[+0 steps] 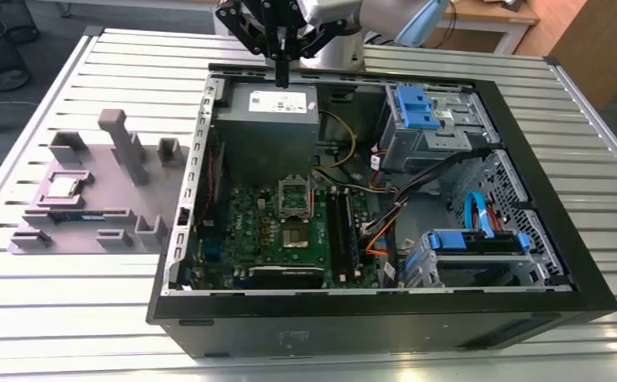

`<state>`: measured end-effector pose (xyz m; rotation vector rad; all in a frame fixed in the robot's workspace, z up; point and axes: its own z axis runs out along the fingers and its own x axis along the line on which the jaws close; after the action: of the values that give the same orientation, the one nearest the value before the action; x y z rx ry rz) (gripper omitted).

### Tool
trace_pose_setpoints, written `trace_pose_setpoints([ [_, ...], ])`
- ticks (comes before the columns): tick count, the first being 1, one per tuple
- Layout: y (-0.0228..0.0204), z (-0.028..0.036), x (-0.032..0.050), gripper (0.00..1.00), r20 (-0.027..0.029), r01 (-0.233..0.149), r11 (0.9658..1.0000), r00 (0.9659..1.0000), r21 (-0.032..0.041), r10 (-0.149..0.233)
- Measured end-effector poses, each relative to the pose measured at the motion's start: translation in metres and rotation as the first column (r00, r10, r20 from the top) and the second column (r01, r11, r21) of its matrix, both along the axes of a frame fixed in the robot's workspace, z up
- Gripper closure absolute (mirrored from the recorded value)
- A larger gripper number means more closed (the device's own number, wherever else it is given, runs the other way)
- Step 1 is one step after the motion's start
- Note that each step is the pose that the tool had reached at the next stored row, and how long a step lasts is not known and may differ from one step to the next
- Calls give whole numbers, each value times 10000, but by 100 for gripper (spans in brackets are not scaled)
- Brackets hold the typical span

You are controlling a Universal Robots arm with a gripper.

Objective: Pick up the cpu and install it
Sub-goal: 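Reach for the cpu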

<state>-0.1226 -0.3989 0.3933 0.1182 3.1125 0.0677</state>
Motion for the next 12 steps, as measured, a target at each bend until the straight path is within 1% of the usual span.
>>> trace_pose_setpoints([
  [12,0,0,-22,89,0,-1,10000,10000,2,1],
])
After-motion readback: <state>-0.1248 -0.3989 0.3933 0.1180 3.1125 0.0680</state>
